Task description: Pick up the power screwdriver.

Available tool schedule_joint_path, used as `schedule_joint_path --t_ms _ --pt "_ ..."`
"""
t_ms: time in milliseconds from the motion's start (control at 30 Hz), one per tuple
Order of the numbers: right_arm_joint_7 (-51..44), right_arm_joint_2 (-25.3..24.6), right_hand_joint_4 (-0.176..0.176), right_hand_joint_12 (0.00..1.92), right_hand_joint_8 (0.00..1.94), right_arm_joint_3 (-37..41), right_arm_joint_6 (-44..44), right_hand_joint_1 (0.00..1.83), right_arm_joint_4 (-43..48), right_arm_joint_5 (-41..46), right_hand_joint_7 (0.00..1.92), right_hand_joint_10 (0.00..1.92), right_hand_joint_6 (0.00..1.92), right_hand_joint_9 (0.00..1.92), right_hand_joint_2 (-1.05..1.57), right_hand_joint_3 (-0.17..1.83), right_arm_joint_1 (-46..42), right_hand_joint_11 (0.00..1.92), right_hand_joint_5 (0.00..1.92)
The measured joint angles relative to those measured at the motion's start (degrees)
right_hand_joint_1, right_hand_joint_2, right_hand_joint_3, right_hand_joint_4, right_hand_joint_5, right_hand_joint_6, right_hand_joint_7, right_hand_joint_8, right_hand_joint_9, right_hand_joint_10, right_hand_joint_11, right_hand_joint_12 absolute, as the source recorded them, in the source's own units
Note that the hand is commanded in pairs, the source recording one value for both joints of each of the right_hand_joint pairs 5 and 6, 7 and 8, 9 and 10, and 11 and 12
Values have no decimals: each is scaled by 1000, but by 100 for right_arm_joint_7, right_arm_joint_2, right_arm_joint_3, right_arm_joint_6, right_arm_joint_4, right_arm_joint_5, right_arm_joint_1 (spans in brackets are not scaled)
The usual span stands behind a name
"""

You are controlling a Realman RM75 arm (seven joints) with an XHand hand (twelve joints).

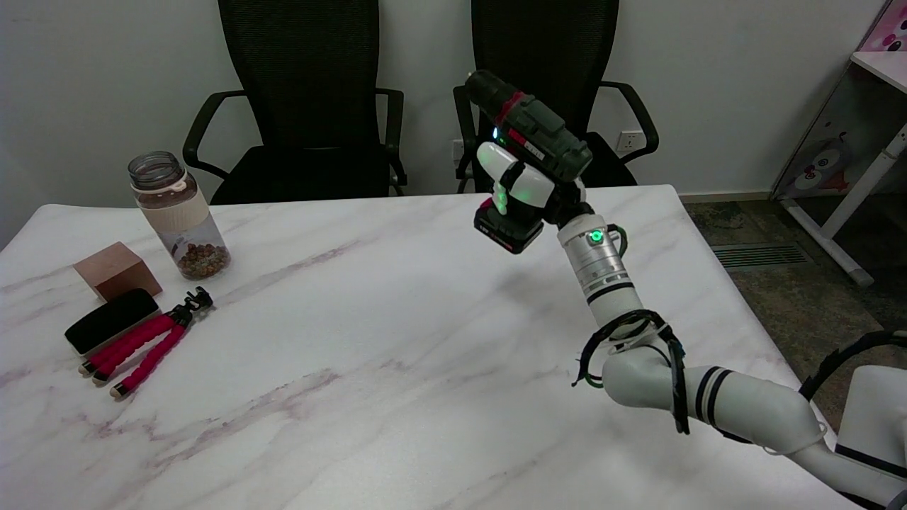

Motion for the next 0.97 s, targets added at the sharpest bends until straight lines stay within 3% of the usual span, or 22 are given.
schedule_joint_path --t_ms 967 --pt "-94 404 176 1920 1664 40 -553 790 -990 -101 1664 1920 1664 1920 802 777 406 1920 1664"
